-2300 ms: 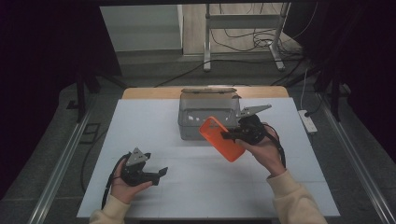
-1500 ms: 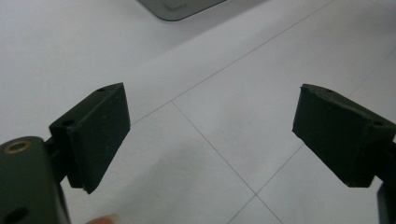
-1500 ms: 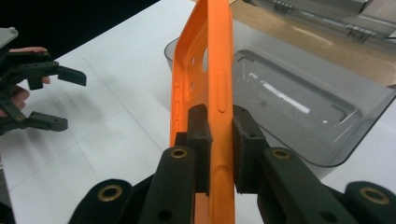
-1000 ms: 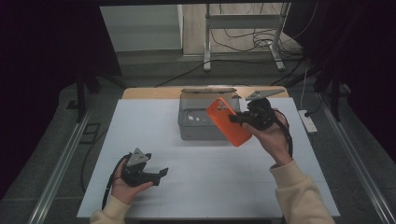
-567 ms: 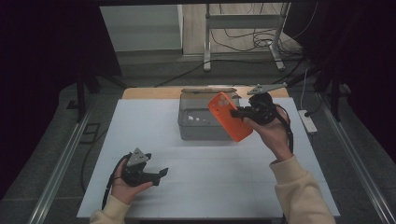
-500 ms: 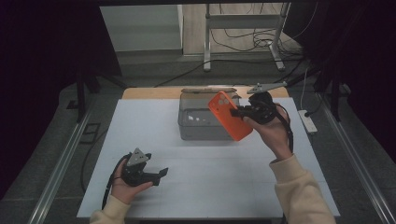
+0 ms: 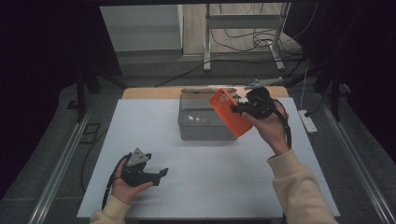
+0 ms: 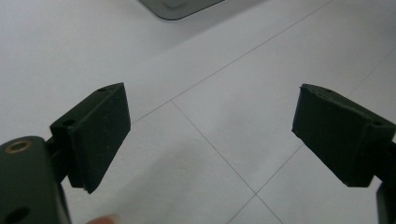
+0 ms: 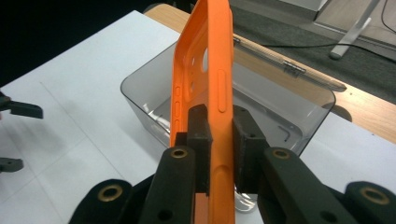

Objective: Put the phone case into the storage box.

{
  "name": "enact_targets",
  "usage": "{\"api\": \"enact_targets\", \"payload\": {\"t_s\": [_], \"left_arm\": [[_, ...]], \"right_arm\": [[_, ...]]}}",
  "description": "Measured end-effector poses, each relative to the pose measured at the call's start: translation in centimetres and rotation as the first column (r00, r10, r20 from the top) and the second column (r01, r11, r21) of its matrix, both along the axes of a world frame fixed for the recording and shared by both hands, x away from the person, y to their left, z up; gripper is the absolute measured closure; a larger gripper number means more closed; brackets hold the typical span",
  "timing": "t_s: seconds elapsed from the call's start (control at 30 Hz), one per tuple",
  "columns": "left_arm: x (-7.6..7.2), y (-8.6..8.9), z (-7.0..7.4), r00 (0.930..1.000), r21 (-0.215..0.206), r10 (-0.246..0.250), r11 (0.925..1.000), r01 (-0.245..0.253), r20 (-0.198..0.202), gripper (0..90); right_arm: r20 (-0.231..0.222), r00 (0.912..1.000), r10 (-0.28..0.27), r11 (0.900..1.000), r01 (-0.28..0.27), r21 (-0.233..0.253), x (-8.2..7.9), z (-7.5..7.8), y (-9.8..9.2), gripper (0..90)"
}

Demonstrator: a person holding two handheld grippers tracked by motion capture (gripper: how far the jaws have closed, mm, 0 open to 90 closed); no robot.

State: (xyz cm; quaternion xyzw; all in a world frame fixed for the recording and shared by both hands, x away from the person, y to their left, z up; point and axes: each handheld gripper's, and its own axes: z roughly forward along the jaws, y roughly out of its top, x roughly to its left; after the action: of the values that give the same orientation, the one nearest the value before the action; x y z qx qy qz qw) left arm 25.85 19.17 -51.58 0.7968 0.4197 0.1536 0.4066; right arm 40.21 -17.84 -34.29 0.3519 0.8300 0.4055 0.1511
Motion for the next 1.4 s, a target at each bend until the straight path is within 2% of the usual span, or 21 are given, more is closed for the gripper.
{"api": "enact_targets", "payload": {"t_s": [0.37,0.6,0.87,1.4], "left_arm": [[0.0,0.0,0.0,1.0,-0.003,0.001,1.0,-0.001,-0.001,11.1],[0.0,0.0,0.0,1.0,-0.003,0.001,1.0,-0.001,-0.002,11.1],[0.0,0.0,0.0,1.0,-0.003,0.0,1.0,0.0,-0.002,11.2],[0.0,0.0,0.0,1.0,-0.003,-0.001,1.0,0.001,-0.003,11.1]], "right_arm": [[-0.005,0.9993,-0.038,0.999,0.038,-0.006,1.1,-0.1,0.2,79.4],[-0.005,0.9971,-0.075,0.997,0.075,-0.029,1.9,-0.2,0.5,79.4],[-0.001,0.9901,-0.14,0.989,0.14,-0.043,2.9,-0.4,0.7,79.4],[-0.003,0.9771,-0.213,0.975,0.212,-0.059,4.1,-0.7,0.6,79.4]]}}
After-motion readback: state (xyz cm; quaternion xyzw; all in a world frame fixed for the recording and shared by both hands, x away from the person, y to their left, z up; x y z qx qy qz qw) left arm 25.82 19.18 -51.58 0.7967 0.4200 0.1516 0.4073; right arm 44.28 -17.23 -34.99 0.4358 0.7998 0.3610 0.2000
